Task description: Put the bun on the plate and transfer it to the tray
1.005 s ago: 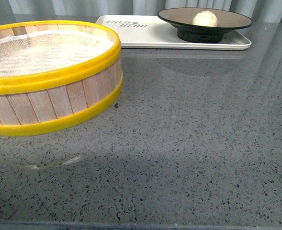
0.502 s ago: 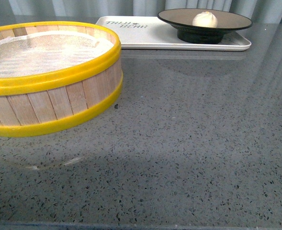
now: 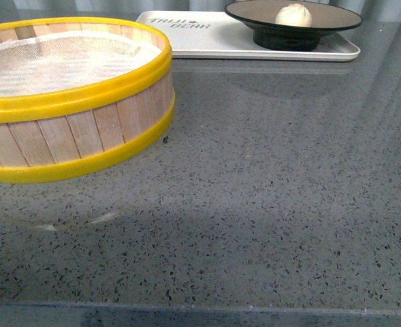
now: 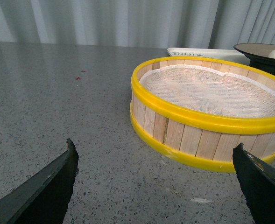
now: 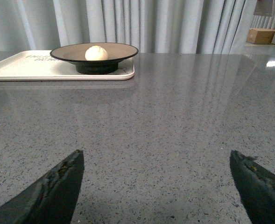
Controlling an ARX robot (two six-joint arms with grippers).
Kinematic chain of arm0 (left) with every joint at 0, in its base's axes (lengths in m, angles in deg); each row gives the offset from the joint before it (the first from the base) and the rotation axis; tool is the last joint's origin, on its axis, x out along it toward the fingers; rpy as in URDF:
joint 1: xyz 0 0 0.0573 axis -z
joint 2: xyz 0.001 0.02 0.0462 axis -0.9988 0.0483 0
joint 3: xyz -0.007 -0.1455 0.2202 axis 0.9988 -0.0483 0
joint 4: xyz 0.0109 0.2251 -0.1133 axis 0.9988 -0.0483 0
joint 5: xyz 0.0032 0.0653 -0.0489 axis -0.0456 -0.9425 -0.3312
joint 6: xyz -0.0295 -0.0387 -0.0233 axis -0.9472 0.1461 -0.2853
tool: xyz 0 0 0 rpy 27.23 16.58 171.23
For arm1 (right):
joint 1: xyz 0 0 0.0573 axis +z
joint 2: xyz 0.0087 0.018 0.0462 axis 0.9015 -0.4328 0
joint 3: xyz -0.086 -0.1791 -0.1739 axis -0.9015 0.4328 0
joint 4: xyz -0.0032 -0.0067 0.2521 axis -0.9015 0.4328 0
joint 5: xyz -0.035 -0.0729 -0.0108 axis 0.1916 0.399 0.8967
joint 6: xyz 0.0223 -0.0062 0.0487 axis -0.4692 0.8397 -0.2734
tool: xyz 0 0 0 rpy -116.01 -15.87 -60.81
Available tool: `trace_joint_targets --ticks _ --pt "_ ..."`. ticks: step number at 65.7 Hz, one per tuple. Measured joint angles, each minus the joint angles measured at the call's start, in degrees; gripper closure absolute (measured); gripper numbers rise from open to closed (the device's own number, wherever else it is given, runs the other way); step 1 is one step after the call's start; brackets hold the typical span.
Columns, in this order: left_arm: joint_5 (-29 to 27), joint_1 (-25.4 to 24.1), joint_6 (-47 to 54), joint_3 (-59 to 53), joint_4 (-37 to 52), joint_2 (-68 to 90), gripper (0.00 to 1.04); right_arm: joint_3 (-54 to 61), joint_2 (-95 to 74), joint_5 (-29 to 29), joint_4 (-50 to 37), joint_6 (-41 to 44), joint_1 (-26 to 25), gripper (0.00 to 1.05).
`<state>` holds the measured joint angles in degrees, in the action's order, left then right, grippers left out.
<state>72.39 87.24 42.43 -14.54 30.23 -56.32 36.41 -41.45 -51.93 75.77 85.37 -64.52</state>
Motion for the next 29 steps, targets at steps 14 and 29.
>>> trace_joint_targets --ticks 14,29 --pt "0.0 0.0 0.0 0.0 0.0 0.0 0.07 0.0 0.0 0.0 0.0 0.02 0.0 0.09" --pt "0.0 0.0 -0.02 0.0 0.0 0.0 0.07 0.0 0.0 0.0 0.0 0.02 0.0 0.09"
